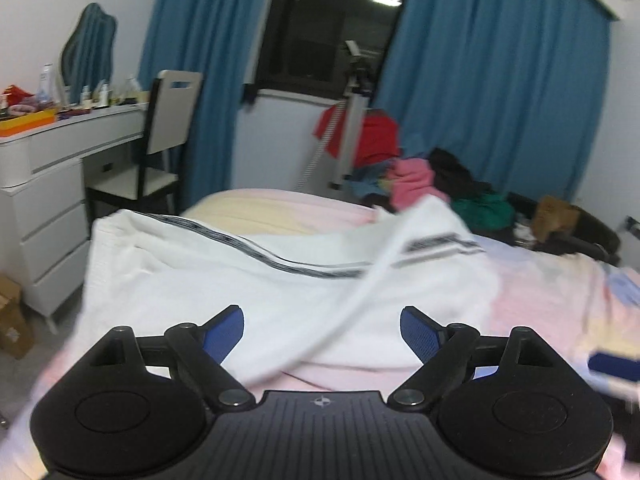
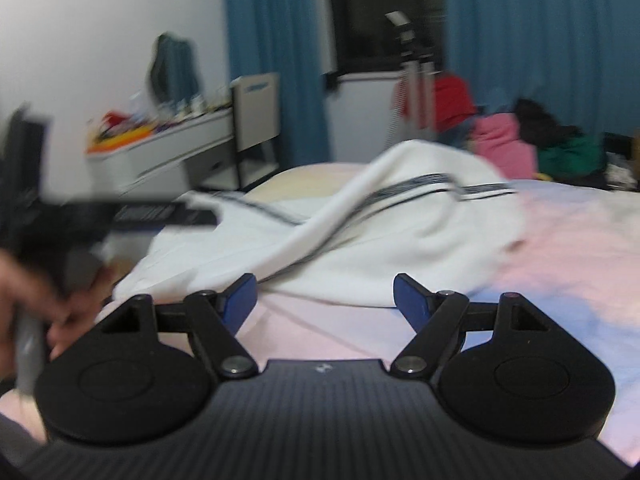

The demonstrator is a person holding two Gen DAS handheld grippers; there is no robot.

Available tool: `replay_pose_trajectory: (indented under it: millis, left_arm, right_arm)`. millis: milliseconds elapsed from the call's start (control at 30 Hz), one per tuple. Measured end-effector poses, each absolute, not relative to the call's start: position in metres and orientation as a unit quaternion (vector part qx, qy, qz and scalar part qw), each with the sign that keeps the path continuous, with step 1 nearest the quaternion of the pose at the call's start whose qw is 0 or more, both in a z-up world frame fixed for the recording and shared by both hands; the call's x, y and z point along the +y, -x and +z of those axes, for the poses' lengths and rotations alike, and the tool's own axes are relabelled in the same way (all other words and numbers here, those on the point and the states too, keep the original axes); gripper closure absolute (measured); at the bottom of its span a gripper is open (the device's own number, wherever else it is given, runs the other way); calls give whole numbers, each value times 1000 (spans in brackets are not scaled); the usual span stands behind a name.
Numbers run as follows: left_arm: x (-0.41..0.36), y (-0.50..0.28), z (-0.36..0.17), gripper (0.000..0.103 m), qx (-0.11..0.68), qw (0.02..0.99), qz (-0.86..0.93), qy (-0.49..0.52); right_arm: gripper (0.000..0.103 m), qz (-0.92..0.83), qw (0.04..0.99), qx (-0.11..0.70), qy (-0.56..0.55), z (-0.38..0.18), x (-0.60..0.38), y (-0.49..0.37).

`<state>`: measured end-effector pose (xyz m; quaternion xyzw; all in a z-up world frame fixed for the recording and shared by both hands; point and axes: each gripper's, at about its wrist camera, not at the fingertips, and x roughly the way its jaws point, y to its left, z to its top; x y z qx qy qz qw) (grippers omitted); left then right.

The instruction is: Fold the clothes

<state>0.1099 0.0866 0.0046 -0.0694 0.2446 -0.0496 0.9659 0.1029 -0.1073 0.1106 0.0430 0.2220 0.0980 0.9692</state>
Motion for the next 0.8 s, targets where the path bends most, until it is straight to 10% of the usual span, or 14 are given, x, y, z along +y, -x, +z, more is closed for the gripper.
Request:
replay_pose_trajectory:
  millis: [333,800]
  left_arm:
    - [35,-114,-37,17,241,967,-68,45]
    - [-22,-319,-62,35,223,972,-29,-62]
  right_arm:
    - [26,33,978,174,-112,85,-156,-86]
    - [26,-85,960,161,-212,40,-230,-149]
